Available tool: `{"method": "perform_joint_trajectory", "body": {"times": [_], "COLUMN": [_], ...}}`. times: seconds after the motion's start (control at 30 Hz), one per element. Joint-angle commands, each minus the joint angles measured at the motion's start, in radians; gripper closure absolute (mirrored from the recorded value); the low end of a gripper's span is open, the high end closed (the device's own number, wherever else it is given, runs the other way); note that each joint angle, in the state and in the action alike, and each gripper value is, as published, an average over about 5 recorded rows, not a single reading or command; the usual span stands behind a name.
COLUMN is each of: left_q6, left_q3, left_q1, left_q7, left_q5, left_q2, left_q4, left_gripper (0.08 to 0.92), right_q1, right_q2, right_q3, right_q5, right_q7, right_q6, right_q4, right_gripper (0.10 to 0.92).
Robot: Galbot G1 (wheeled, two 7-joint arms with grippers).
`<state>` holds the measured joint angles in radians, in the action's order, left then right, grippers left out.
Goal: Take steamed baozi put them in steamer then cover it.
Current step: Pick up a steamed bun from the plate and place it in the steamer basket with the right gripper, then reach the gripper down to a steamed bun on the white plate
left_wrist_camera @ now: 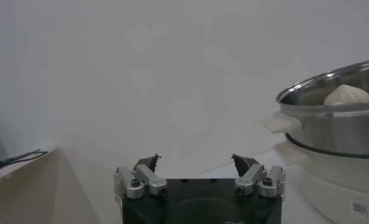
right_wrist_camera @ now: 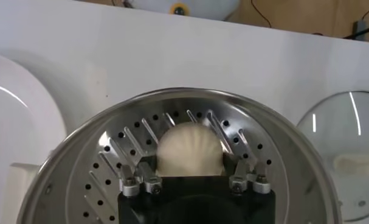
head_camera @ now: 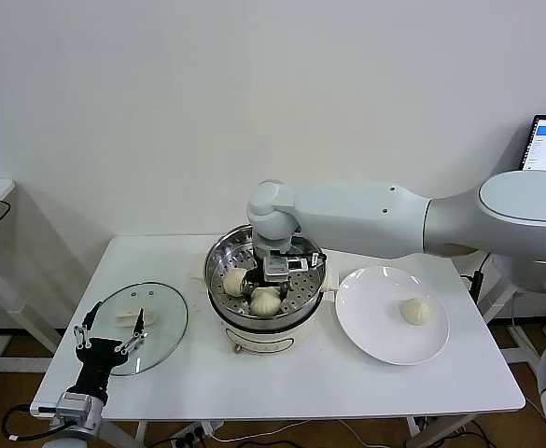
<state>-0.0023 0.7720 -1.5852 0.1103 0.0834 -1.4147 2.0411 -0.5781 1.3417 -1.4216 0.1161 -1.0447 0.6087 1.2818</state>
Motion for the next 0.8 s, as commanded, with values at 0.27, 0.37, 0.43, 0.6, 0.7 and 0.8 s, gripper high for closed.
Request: {"method": "perform_joint_trajectory", "body": {"times": [0.27,0.37,0.43,0.6,0.7,0.8], "left_q6": [0.001,0.003,0.003,0.003,0.003,0.003], "left_q3": [0.0,-0.002,-0.003,-0.008,-0.013,-0.02], "left_q1": [-0.003,-0.004,-0.004,-0.006,-0.007,-0.008], "left_q7": [-0.001,-0.001,-0.001,-0.002,-0.003,-0.004], "left_q5": [0.001,0.002,0.002,0.004,0.006,0.009], "left_q2": [-0.001,-0.001,0.0,0.001,0.002,0.003], "left_q4": [0.001,0.003,0.006,0.015,0.015,0.017], "left_gripper": [0.177,0.177,0.177,0.177,0.177,0.177], "right_q1": [-0.026,-0.07,-0.105,-0.171,-0.176,-0.157], "right_q2": [-0.04,-0.097,-0.145,-0.314,-0.428,-0.533], "right_q3": [0.023,0.037,0.048,0.063,0.067,0.068], "right_q5": [-0.024,-0.051,-0.079,-0.219,-0.319,-0.358], "right_q7": [-0.001,-0.015,-0.032,-0.104,-0.136,-0.162], "right_q6": [-0.021,-0.022,-0.033,-0.147,-0.285,-0.416], "right_q4": [0.013,0.021,0.022,0.015,0.013,-0.001], "right_gripper": [0.23,0.207,0.203,0.203,0.203,0.203]}}
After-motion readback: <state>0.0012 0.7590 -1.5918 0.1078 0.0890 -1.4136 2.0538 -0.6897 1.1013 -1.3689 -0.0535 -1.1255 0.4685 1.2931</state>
